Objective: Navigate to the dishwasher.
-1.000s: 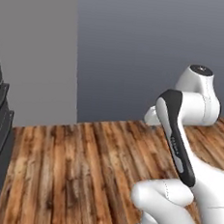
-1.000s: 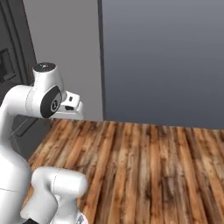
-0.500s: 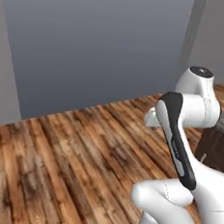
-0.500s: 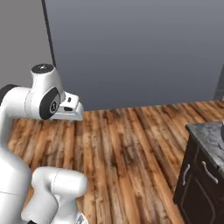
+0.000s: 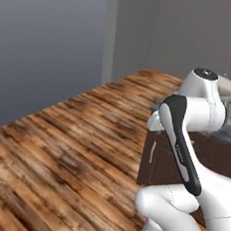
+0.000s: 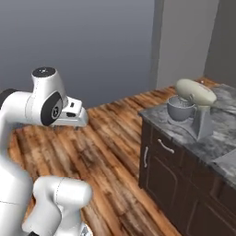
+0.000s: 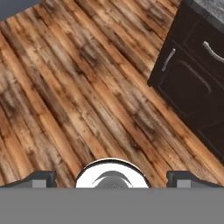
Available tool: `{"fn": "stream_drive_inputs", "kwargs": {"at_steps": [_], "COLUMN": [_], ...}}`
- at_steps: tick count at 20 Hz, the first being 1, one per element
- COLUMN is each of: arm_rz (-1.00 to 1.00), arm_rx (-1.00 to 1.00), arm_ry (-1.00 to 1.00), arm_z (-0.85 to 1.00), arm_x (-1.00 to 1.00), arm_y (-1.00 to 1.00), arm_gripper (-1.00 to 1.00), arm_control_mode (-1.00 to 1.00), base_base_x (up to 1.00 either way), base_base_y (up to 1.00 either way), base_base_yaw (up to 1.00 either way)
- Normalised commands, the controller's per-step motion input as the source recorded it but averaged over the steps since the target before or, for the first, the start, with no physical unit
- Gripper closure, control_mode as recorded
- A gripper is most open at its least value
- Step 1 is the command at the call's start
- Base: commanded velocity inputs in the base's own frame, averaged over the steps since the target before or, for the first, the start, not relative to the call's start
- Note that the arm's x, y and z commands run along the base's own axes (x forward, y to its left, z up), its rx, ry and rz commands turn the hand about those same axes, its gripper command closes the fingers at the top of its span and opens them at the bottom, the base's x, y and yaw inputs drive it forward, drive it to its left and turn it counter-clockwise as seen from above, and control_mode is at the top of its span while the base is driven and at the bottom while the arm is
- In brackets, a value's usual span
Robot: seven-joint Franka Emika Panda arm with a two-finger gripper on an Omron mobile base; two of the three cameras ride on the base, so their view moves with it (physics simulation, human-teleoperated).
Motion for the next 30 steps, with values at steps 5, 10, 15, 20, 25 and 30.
{"fn": "stream_drive_inputs", "kwargs": {"at_steps": [5,10,15,20,25,30], "arm_rz": [0.00,0.00,0.00,0.00,0.00,0.00], "arm_rx": [0.00,0.00,0.00,0.00,0.00,0.00], "arm_ry": [0.00,0.00,0.00,0.00,0.00,0.00], "arm_z": [0.00,0.00,0.00,0.00,0.00,0.00], "arm_x": [0.00,0.00,0.00,0.00,0.00,0.00], "arm_y": [0.00,0.00,0.00,0.00,0.00,0.00], "arm_gripper": [-1.00,-1.00,-1.00,-1.00,-1.00,-1.00], "arm_control_mode": [1.00,1.00,1.00,1.00,1.00,1.00], "base_base_x": [0.00,0.00,0.00,0.00,0.00,0.04], "base_base_y": [-0.35,-0.48,-0.63,-0.79,-0.85,-0.84], "base_base_yaw": [-0.67,-0.66,-0.63,-0.62,-0.58,-0.57]}}
